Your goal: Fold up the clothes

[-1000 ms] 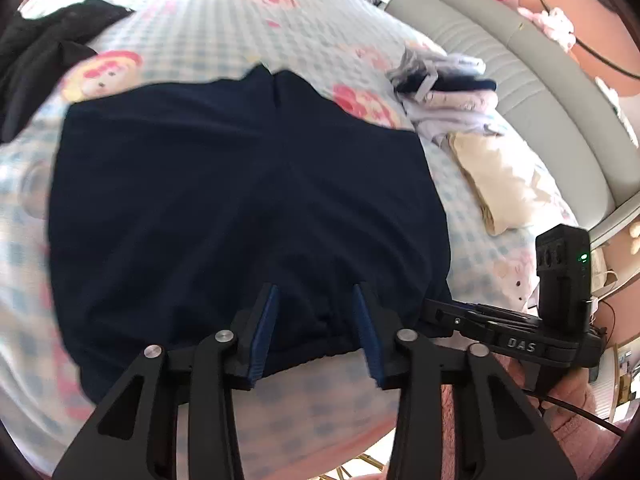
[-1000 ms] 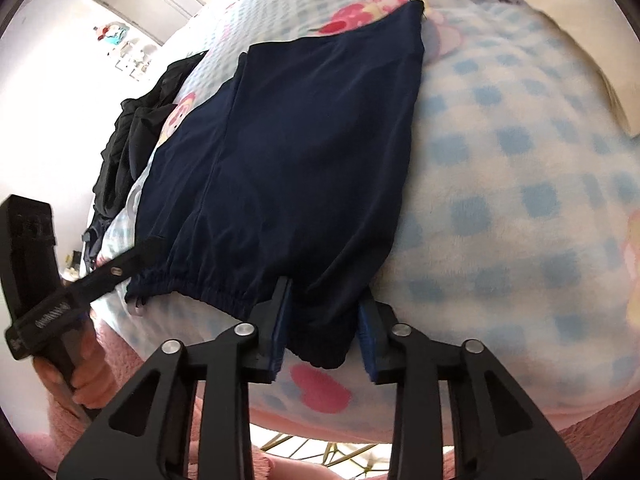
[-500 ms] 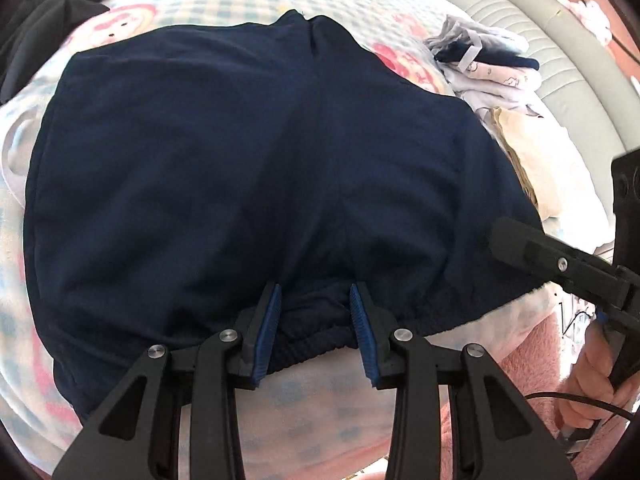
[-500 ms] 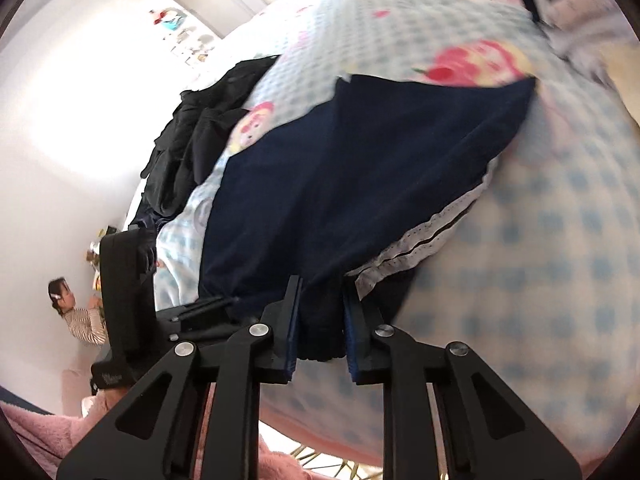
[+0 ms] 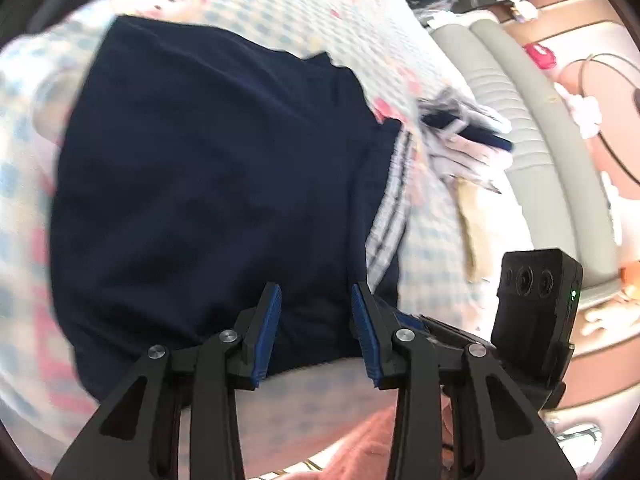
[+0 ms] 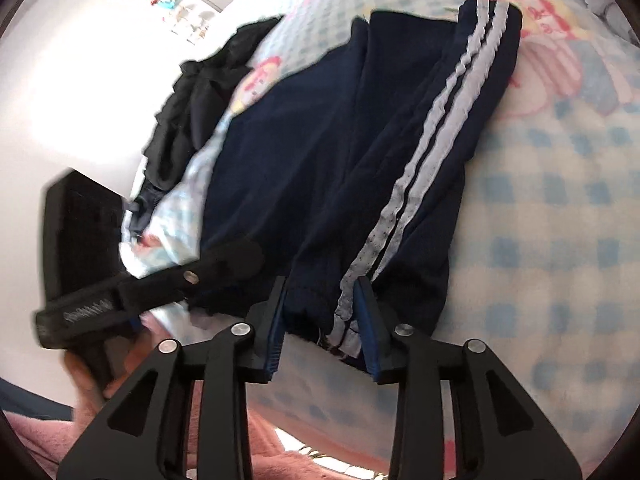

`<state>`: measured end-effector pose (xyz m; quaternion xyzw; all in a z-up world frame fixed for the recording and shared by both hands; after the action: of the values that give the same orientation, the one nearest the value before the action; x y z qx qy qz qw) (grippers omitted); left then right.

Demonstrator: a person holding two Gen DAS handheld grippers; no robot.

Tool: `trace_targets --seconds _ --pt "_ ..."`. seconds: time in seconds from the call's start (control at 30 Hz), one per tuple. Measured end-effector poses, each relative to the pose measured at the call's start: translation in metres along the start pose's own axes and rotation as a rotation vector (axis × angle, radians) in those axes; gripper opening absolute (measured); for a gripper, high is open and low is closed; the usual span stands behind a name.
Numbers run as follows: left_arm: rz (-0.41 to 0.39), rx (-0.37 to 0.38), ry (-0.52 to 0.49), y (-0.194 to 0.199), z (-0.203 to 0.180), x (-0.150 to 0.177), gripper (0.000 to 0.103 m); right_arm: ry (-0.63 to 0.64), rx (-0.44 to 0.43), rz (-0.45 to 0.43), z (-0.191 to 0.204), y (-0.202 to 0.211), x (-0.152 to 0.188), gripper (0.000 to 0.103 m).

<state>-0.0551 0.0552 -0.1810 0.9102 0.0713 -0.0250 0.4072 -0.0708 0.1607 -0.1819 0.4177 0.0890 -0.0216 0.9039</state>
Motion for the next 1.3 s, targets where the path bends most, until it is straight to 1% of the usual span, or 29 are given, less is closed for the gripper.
trace_targets --seconds 0.03,0.13,0.2,0.33,0.4,0.57,0.67,0.77,0.8,0.97,1.03,1.07,1.2,1.23,1.27,1.3 --pt "0.000 0.015 0.001 -0.003 -0.002 0.001 0.045 -0.002 -0.003 -0.005 0.000 0.003 0.001 0.039" --pt "0.006 0.049 0.027 -0.011 -0.002 0.001 0.046 -0.016 0.003 -0.017 -0.005 0.009 0.004 0.040" --pt "0.008 0.047 0.033 -0.016 -0.002 0.000 0.046 -0.029 0.020 -0.023 -0.011 0.010 0.005 0.040" --pt "0.010 0.022 0.001 -0.025 -0.012 -0.005 0.046 -0.057 0.055 -0.034 -0.023 0.013 0.007 0.040" --pt "0.014 0.012 -0.011 -0.030 -0.017 -0.010 0.046 -0.070 0.072 -0.039 -0.029 0.015 0.009 0.042" --pt "0.032 0.024 -0.058 -0.036 -0.037 -0.017 0.048 -0.105 0.115 -0.053 -0.045 0.018 0.012 0.042" --pt "0.034 0.033 -0.060 -0.038 -0.044 -0.020 0.049 -0.125 0.140 -0.061 -0.054 0.021 0.015 0.042" --pt "0.026 -0.039 -0.068 -0.038 -0.039 -0.021 0.047 -0.117 0.174 -0.064 -0.055 0.018 0.015 0.045" --pt "0.026 -0.041 -0.070 -0.038 -0.039 -0.021 0.047 -0.111 0.179 -0.065 -0.054 0.017 0.015 0.047" --pt "0.023 0.000 -0.071 -0.029 -0.037 -0.018 0.048 -0.119 0.111 -0.083 -0.053 0.022 0.012 0.047" --pt "0.036 0.018 -0.074 -0.032 -0.039 -0.018 0.049 -0.106 0.090 -0.083 -0.050 0.025 0.014 0.047" --pt "0.048 0.013 -0.079 -0.035 -0.039 -0.017 0.049 -0.096 0.087 -0.081 -0.049 0.026 0.015 0.047" --pt "0.117 -0.061 -0.115 -0.056 -0.038 -0.013 0.049 -0.079 0.111 -0.070 -0.046 0.024 0.018 0.047" --pt "0.125 -0.072 -0.119 -0.060 -0.039 -0.012 0.047 -0.078 0.114 -0.068 -0.046 0.024 0.019 0.047" --pt "0.134 -0.083 -0.123 -0.063 -0.039 -0.012 0.047 -0.076 0.114 -0.066 -0.045 0.023 0.019 0.047" --pt "0.130 -0.089 -0.123 -0.064 -0.039 -0.013 0.042 -0.070 0.112 -0.060 -0.044 0.023 0.020 0.047"
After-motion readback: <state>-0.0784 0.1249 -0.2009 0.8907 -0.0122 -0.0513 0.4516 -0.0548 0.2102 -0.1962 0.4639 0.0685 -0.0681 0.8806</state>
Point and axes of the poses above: each gripper's, at about its wrist camera, not at the fingertips, and y roughly against the way its jaws point, z to its left, x to its underside, the point moved 9 cm from there along -y, roughly the way its jaws point, and after that the axes turned 10 degrees about z, right-handed, at the moved point
